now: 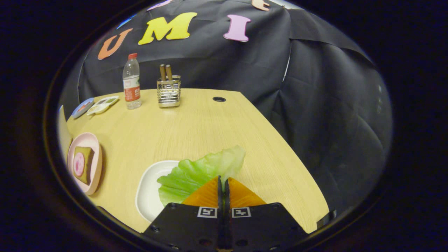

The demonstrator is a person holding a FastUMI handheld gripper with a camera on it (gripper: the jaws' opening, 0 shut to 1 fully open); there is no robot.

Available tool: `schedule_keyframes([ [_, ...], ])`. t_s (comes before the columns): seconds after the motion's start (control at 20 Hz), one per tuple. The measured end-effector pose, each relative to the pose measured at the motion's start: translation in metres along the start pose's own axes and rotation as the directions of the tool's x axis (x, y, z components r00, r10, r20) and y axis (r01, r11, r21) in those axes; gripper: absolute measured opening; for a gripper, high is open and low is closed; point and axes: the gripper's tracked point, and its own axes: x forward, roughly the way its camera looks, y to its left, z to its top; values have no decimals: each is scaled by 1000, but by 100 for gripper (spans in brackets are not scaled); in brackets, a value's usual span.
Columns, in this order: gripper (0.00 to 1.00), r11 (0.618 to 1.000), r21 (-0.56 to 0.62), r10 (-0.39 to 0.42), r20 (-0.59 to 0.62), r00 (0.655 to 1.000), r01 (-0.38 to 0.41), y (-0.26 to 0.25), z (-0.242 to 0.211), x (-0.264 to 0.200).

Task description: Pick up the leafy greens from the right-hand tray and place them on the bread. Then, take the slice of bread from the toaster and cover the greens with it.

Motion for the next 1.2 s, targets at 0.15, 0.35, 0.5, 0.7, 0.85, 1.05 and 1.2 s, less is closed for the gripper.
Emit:
schedule_keyframes([
  [0.15, 0, 1000, 21, 7, 19, 1000, -7, -3, 4, -14],
  [0.35, 0, 997, 58, 42, 46, 998, -45, 1, 12, -43],
  [0.5, 0, 996, 61, 54, 63, 997, -58, 7, 20, -57],
  [0.7, 0, 996, 55, 61, 78, 995, -66, 14, 25, -79],
  [0.85, 0, 994, 47, 95, 96, 991, -100, 32, 33, -96],
  [1.05, 0, 988, 9, 151, 105, 983, -153, 70, 41, -120],
  [1.2, 0, 980, -29, 200, 132, 971, -198, 106, 48, -140],
])
